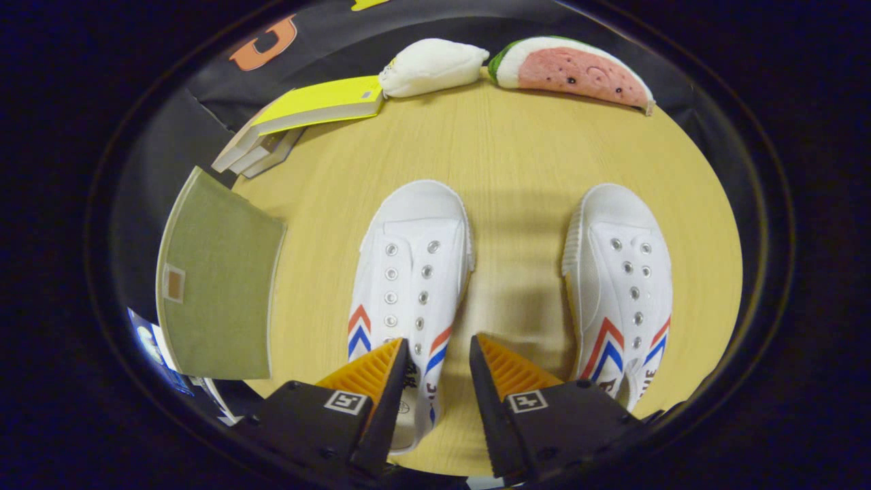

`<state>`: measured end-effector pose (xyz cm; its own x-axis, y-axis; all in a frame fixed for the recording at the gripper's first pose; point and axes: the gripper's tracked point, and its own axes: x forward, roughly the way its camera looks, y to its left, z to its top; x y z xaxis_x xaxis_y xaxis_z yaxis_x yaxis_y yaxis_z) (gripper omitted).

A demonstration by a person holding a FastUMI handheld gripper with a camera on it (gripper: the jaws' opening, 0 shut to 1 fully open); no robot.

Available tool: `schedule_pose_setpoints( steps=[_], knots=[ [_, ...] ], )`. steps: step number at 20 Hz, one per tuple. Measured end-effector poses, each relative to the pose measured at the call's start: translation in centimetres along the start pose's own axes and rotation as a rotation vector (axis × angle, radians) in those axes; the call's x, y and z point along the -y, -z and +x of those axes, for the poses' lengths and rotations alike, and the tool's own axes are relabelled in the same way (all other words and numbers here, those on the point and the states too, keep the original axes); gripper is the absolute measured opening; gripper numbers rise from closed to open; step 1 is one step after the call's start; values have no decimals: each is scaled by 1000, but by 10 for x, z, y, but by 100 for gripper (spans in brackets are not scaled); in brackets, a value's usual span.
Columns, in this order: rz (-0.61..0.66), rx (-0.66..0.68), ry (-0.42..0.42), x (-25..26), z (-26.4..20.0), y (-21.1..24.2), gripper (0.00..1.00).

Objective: Open the storage box then place both shoes into the box .Put the left shoe in first, then the right shoe, with the right side of both shoes facing outward in a uniform manner.

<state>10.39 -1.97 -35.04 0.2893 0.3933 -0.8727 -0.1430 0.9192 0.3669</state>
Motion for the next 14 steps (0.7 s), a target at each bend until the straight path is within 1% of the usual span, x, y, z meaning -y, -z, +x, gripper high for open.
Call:
schedule_pose_setpoints(
  steps=[1,3,5,9,14],
  knots=[
    [9,-5,-8,-3,-2,-1,43],
    [22,-3,-3,-1,-1,1,20],
    [40,-1,-21,-2,-3,2,8],
    [78,15,-42,-13,-17,8,6],
    [140,79,-75,-39,-60,9,6]
  ],
)
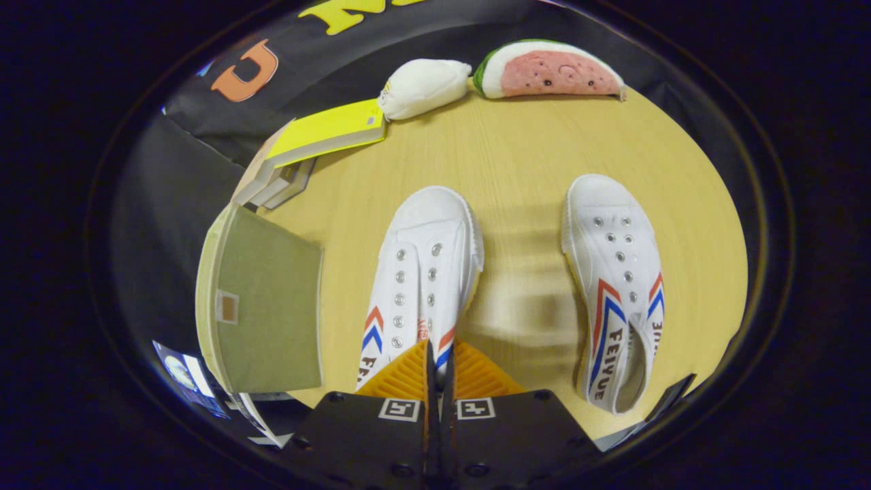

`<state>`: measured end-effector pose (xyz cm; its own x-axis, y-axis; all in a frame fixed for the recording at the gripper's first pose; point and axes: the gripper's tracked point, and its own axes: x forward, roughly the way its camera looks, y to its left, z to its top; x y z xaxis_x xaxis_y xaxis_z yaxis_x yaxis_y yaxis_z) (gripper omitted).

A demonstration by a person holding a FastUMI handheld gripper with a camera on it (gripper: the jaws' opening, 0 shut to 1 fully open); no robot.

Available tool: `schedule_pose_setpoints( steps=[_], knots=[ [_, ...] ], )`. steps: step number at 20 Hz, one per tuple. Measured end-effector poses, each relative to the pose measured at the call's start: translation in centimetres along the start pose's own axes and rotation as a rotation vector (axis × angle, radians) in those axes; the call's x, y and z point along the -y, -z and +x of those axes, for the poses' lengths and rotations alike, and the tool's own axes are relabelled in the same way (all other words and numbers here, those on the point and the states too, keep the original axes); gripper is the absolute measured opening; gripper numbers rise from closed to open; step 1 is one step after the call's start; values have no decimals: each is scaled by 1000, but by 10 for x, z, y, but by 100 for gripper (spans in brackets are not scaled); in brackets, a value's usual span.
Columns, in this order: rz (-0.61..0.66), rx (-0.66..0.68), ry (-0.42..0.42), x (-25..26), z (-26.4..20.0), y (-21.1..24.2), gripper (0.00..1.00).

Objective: Open the storage box then place both shoes into the box .Put the left shoe in first, then the right shoe, with the right side of both shoes facing outward in a uniform manner.

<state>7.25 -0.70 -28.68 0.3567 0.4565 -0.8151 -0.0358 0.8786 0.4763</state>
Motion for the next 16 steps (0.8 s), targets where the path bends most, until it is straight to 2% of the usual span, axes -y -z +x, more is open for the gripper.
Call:
schedule_pose_setpoints(
  steps=[5,10,16],
  knots=[
    [11,106,-8,-57,-50,-13,6],
    [-5,180,-54,-152,-89,-24,6],
    [-71,184,-134,-276,-74,-7,6]
  ],
)
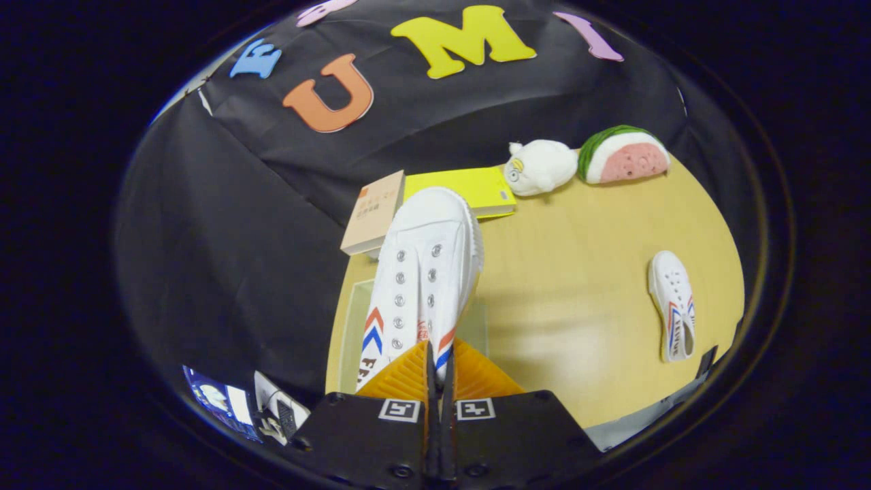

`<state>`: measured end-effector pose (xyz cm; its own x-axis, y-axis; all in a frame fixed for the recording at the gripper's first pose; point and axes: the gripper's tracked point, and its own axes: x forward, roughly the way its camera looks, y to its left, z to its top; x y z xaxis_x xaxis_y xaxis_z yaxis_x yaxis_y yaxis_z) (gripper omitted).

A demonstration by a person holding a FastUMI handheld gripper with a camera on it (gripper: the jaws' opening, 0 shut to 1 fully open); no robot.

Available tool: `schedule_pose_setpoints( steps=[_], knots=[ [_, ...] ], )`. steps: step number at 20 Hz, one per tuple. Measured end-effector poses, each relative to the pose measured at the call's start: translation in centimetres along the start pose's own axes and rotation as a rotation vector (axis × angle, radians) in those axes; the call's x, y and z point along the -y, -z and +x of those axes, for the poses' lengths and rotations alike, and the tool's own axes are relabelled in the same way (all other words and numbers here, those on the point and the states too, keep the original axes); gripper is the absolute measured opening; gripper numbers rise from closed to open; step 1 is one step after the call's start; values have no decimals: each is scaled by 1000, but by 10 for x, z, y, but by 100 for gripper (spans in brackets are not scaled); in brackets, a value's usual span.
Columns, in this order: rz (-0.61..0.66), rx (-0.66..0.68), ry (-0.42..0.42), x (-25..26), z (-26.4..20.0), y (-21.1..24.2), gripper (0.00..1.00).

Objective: Open the storage box then place both shoes into the box .Put the left shoe in first, then the right shoe, with the right side of both shoes facing outward in a uniform manner.

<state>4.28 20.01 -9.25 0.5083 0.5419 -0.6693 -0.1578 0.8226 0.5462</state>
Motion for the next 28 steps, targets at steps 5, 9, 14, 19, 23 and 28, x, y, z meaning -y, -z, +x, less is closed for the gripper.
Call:
schedule_pose_setpoints(
  steps=[5,9,14,19,23,28],
  knots=[
    [5,-77,-15,-53,63,37,6],
    [6,-139,27,-53,105,60,6],
    [7,-186,89,-38,137,77,6],
    [4,-201,85,-40,155,84,7],
    [17,-229,93,-32,174,92,19],
    [-38,-205,102,-28,170,87,40]
  ],
)
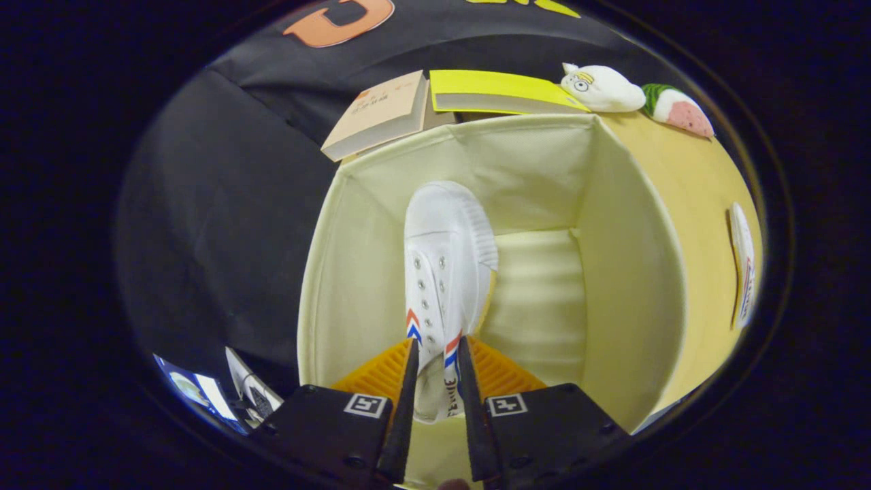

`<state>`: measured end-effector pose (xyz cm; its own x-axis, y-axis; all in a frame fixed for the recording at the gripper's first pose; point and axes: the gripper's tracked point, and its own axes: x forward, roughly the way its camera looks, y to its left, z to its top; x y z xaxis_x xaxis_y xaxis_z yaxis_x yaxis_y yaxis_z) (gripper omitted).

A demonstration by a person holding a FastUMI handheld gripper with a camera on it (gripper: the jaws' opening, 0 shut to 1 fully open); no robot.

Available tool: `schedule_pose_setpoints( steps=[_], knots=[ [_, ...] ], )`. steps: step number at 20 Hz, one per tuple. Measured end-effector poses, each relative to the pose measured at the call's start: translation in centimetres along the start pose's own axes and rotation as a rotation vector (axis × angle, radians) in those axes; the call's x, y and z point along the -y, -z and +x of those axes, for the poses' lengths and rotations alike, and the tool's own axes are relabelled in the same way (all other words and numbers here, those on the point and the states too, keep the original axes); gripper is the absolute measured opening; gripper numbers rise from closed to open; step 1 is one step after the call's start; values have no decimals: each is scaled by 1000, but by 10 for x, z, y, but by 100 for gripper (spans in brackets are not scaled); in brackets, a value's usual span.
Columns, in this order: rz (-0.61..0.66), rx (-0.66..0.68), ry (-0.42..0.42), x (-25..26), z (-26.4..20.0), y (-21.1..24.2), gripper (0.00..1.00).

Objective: Open the storage box then place both shoes into the box .Put the left shoe in first, then the right shoe, with the right side of both shoes facing outward in a uniform manner.

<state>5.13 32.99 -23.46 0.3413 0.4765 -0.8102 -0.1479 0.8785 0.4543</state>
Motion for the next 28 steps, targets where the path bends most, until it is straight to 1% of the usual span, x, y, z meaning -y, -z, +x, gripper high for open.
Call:
schedule_pose_setpoints(
  steps=[1,5,6,10,12,14,15,17,19,22,23,24,28],
  knots=[
    [-16,26,8,4,-8,-3,49],
    [-126,136,22,9,-48,-10,74],
    [-150,174,27,11,-62,-14,78],
    [-227,336,45,23,-129,-25,78],
    [-243,428,73,41,-166,-32,79],
    [-236,501,112,66,-199,-37,80],
    [-231,531,133,82,-213,-40,86],
    [-222,581,184,119,-239,-45,94],
    [-208,620,235,159,-267,-46,94],
    [-168,629,267,222,-285,-37,94],
    [-156,625,294,247,-290,-34,98],
    [-147,618,319,273,-293,-29,98],
    [-102,563,376,354,-291,-13,98]
  ],
)
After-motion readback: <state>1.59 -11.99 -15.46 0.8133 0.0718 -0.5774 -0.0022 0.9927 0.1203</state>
